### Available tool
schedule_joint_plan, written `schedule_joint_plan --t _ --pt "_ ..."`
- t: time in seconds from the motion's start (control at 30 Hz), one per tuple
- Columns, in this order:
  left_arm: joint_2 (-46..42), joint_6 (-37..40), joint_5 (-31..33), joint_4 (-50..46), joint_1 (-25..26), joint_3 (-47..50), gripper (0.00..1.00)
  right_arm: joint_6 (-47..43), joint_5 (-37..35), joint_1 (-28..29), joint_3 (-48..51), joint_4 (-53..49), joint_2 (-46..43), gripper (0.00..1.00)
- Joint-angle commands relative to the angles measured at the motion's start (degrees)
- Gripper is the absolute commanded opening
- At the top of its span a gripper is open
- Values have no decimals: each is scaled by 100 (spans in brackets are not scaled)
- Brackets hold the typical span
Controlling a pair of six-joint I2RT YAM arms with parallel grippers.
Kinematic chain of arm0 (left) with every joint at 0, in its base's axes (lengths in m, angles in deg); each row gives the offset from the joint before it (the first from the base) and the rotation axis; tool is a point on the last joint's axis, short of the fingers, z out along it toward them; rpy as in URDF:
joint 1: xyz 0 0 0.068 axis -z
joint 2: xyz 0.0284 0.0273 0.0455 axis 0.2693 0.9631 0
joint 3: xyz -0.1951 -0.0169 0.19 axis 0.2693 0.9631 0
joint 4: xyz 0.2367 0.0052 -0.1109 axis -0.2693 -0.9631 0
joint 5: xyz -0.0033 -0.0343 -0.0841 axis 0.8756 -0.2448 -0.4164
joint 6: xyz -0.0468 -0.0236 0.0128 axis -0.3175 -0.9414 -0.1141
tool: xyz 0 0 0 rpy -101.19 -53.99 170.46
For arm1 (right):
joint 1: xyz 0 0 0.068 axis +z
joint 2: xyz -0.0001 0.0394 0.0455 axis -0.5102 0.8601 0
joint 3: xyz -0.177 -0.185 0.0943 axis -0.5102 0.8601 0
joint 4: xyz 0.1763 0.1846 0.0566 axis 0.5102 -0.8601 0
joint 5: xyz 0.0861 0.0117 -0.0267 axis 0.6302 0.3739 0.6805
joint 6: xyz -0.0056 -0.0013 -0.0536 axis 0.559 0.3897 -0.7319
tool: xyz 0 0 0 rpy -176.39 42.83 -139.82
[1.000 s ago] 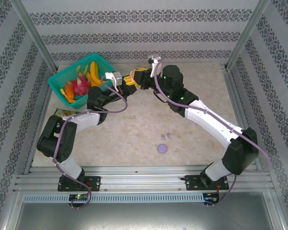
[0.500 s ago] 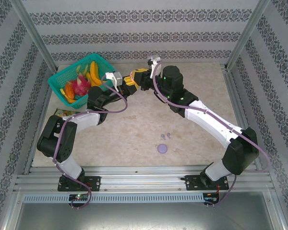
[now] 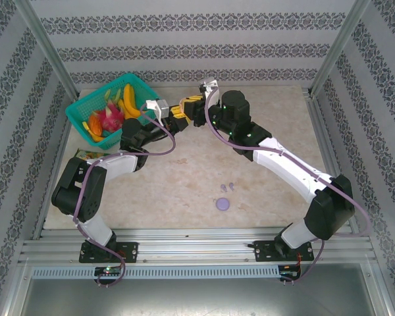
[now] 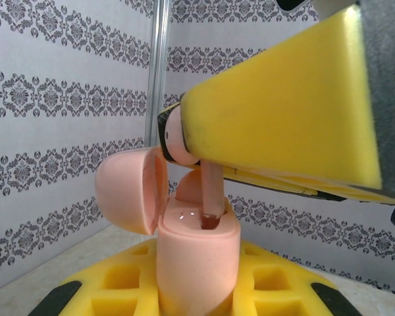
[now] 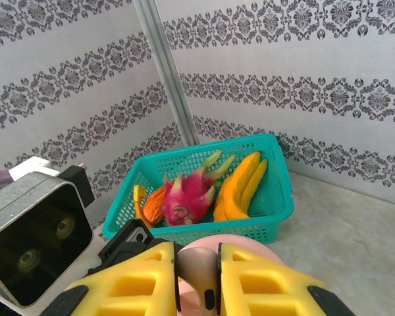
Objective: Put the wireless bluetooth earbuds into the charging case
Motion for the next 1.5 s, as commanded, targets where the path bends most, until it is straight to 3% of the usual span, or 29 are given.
schedule_joint_plan --t 0.0,0.57,0.9,1.1,1.47 --pt "-68 -38 121 385 76 -149 0 -144 447 189 -69 -632 244 18" --pt "-85 -15 127 398 76 -80 0 56 250 149 -173 -682 264 30" --pt "-34 -24 128 393 76 -41 0 360 309 75 -311 -528 59 51" --pt "45 -66 152 504 75 12 0 541 446 28 -491 -441 -253 58" --pt "151 -53 -4 443 76 29 0 1705 944 -1016 -957 -859 42 57"
